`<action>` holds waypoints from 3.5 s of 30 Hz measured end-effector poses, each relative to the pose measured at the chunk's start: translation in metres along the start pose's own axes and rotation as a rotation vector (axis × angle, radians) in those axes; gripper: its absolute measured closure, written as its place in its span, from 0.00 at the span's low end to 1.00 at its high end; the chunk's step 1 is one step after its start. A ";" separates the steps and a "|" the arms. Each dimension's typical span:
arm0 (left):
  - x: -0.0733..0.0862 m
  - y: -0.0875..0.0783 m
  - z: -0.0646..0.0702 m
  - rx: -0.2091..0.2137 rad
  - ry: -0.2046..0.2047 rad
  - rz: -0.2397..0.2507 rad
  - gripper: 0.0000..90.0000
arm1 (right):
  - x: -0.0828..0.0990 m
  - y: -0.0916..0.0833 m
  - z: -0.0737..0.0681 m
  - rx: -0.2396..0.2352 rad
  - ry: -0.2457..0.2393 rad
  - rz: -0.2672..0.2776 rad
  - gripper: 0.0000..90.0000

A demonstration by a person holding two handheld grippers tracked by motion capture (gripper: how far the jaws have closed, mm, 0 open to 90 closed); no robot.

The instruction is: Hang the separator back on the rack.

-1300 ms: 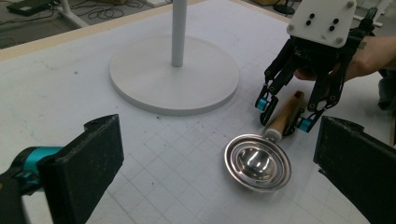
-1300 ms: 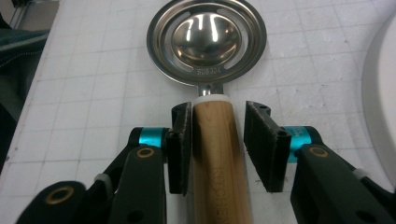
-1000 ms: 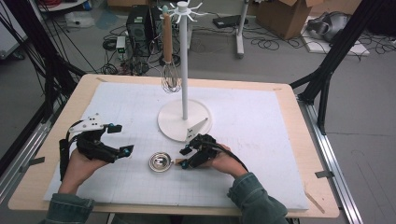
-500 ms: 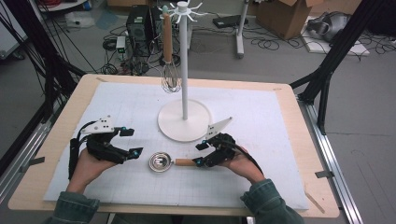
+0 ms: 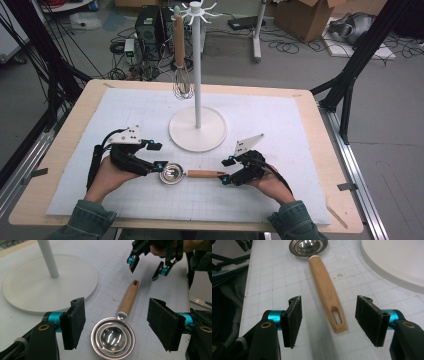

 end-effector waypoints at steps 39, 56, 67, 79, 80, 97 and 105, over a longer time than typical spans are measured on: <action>0.024 0.100 0.019 0.185 0.144 -0.300 0.66 | 0.015 0.012 0.013 0.008 -0.072 -0.086 0.62; 0.031 0.109 0.018 0.136 0.193 -0.346 0.71 | 0.017 0.009 0.016 0.030 -0.061 -0.078 0.64; 0.031 0.107 0.019 0.131 0.222 -0.345 0.75 | 0.017 0.008 0.016 0.025 -0.021 -0.053 0.63; 0.030 0.105 0.021 0.145 0.225 -0.342 0.77 | 0.020 0.012 0.017 0.025 0.013 -0.068 0.61; 0.031 0.106 0.022 0.139 0.219 -0.343 0.76 | 0.019 0.012 0.017 0.027 0.010 -0.068 0.62; 0.032 0.105 0.024 0.149 0.244 -0.347 0.77 | 0.020 0.013 0.016 0.020 0.018 -0.069 0.63; 0.031 0.102 0.027 0.151 0.260 -0.339 0.78 | 0.020 0.013 0.016 0.004 0.033 -0.061 0.63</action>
Point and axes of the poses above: each handheld gripper's, and its own axes: y roughly forward along the jaws, x roughly out of its underside, z roughly to its right, the point moved 10 cm from there along y, roughly forward along the jaws, and after that the axes turned 3 degrees about -z, right-handed, at the moved point
